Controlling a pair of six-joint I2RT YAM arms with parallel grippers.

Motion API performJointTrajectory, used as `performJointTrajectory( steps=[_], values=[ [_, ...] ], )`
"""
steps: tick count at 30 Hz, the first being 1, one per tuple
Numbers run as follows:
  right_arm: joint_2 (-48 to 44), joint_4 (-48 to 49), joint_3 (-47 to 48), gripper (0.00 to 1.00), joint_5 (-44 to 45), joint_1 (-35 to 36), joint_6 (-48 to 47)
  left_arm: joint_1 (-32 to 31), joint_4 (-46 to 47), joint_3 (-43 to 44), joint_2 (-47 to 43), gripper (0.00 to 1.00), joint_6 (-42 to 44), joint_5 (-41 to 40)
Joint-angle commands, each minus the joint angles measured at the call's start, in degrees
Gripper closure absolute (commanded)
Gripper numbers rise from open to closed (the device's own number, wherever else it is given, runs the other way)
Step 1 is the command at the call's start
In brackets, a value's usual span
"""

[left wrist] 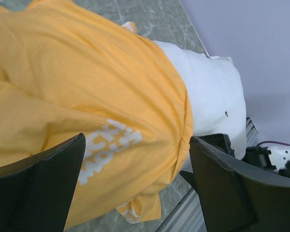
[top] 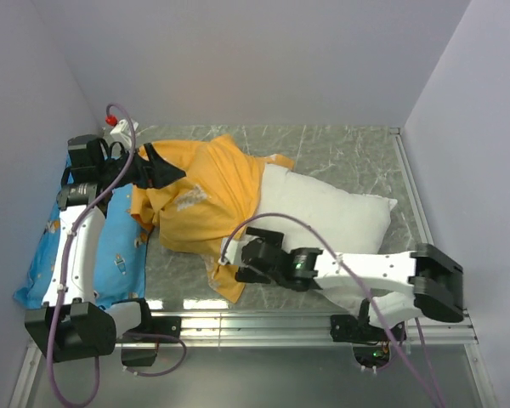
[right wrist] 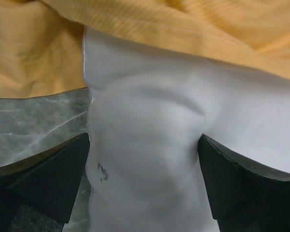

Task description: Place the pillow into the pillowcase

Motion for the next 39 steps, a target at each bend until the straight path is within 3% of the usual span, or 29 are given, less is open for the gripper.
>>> performJointTrajectory(
  steps=[1,3,4,6,7,8,9,14,17,19,22,26,28,32,39],
  values=[
    [5.1,9.1,-0.7,0.0,13.3,3.9,-3.8,2.2,0.3,-1.1,-2.5,0.05,-0.3,2.7],
    [10.3,10.4,-0.5,0.02,14.4,3.6,-4.4,3.3,-0.7,-1.7,-3.6,0.05,2.0,2.1],
    [11.4,13.0,-0.7,0.22,14.8,3.0,-5.2,3.6,-0.9,-2.3,-4.1,0.06,2.8,1.6],
    [11.7,13.3,0.7,0.48,12.0,0.7,-5.8,4.3,-0.8,-3.0,-5.5,0.07,5.3,1.1],
    [11.1,10.3,4.1,0.77,9.2,-2.5,-4.0,4.5,-1.1,-3.7,-6.2,0.08,6.0,1.1],
    [8.9,8.7,6.2,0.94,6.5,-4.6,-3.1,4.6,-1.1,-4.1,-6.6,0.09,6.9,1.7],
    [7.4,7.1,8.2,1.0,-1.3,-6.4,-2.4,4.7,-1.4,-4.2,-6.8,0.1,9.2,2.3],
    [0.8,-3.3,24.3,1.0,-23.9,-19.2,2.8,3.3,-2.7,-3.1,-7.5,0.12,18.7,5.2],
    [2.7,-7.9,33.5,1.0,-37.6,-27.7,8.1,-3.2,-6.5,-0.7,-8.2,0.1,29.5,-0.4],
    [3.5,-7.1,36.3,1.0,-46.2,-31.5,12.1,-6.0,-6.6,-0.6,-9.6,0.09,32.3,-5.7],
    [5.9,-6.0,39.0,1.0,-54.8,-39.9,19.5,-8.2,-1.9,-2.6,-12.2,0.08,31.5,-11.5],
    [10.6,-0.7,40.7,1.0,-68.3,-47.9,31.6,-8.2,7.7,-11.7,-18.2,0.08,22.6,-20.0],
    [11.6,2.8,40.2,1.0,-69.4,-49.8,35.7,-10.1,9.0,-18.1,-21.0,0.05,22.2,-20.2],
    [12.9,7.8,38.8,1.0,-71.0,-51.6,40.4,-21.7,9.2,-24.9,-20.9,0.01,23.4,-32.2],
    [14.2,10.4,38.8,1.0,-71.6,-52.7,44.6,-35.8,21.4,-30.9,-11.9,0.01,26.1,-48.7]
  ],
)
